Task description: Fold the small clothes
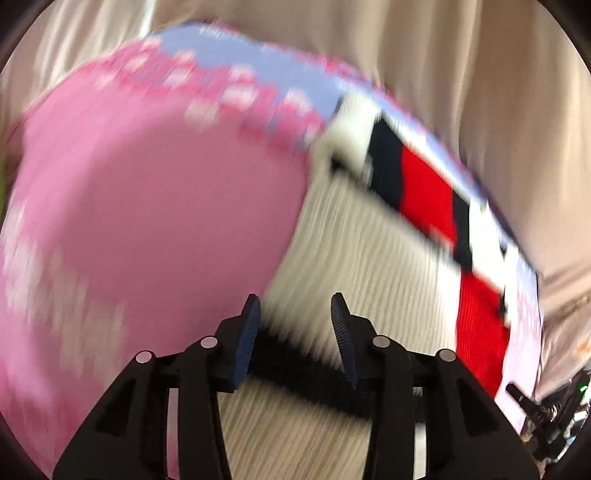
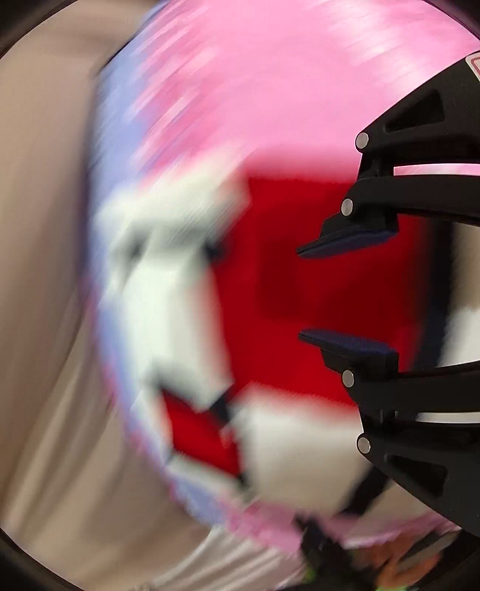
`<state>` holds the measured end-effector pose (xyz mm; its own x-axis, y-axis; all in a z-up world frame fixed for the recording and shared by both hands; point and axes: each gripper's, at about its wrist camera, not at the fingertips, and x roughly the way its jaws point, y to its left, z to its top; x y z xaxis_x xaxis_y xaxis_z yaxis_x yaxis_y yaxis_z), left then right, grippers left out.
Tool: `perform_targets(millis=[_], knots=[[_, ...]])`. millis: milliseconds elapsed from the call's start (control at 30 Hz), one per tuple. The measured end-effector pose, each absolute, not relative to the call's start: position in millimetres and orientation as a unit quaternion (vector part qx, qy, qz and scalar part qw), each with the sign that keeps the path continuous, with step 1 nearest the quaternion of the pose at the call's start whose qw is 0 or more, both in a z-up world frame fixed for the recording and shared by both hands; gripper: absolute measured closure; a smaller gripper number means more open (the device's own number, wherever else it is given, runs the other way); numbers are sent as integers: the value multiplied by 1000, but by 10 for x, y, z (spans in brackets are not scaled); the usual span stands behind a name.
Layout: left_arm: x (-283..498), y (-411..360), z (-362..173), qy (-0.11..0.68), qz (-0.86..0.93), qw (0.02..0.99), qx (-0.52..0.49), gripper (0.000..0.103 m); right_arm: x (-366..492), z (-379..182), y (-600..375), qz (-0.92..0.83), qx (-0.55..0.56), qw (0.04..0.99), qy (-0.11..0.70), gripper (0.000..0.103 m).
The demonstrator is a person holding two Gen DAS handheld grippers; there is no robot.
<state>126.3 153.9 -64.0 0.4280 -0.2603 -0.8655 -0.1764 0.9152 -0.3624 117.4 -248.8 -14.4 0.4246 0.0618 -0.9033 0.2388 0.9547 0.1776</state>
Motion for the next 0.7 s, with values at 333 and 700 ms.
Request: perform_targets(millis=[333, 700], knots=[[52, 1543, -778, 598, -30, 776, -197, 38, -577, -573, -2581, -3, 243, 747, 620, 39], [150, 1559, -693, 602, -38, 767, -218, 94, -346, -378, -2171, -2, 217, 789, 575, 92]])
